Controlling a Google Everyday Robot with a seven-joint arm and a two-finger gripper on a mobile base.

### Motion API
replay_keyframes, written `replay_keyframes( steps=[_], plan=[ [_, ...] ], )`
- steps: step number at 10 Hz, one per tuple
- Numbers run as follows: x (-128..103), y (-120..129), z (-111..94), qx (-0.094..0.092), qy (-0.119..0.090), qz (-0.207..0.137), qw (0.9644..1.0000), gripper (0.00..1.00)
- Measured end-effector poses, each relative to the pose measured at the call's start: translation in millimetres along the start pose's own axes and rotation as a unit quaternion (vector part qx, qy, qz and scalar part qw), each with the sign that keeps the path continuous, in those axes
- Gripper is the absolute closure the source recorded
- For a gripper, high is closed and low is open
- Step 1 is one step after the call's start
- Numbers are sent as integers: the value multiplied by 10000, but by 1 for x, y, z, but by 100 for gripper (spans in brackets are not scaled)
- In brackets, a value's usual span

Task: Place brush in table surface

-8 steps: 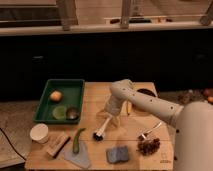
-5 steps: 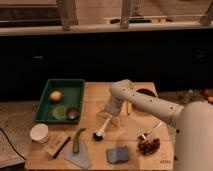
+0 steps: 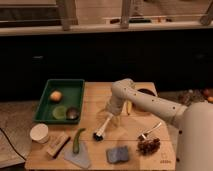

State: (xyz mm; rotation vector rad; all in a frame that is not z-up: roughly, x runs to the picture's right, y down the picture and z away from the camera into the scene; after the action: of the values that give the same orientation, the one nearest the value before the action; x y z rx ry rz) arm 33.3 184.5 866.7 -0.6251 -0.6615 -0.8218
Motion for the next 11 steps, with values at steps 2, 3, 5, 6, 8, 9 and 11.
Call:
replay_keyframes(
  steps=[2, 3, 5, 6, 8, 9, 11],
  plan=[
    [1, 0, -10, 37, 73, 1, 10000, 20],
    [2, 1, -14, 48, 111, 2, 9999, 20],
    [3, 0, -23, 61, 186, -4, 9998, 20],
    [3, 1, -26, 58, 213, -7, 9998, 20],
    [4, 1, -31, 48, 266, -18, 9996, 20],
    [3, 0, -33, 36, 280, -34, 9996, 20],
    [4, -1, -35, 34, 303, -46, 9995, 20]
  ],
)
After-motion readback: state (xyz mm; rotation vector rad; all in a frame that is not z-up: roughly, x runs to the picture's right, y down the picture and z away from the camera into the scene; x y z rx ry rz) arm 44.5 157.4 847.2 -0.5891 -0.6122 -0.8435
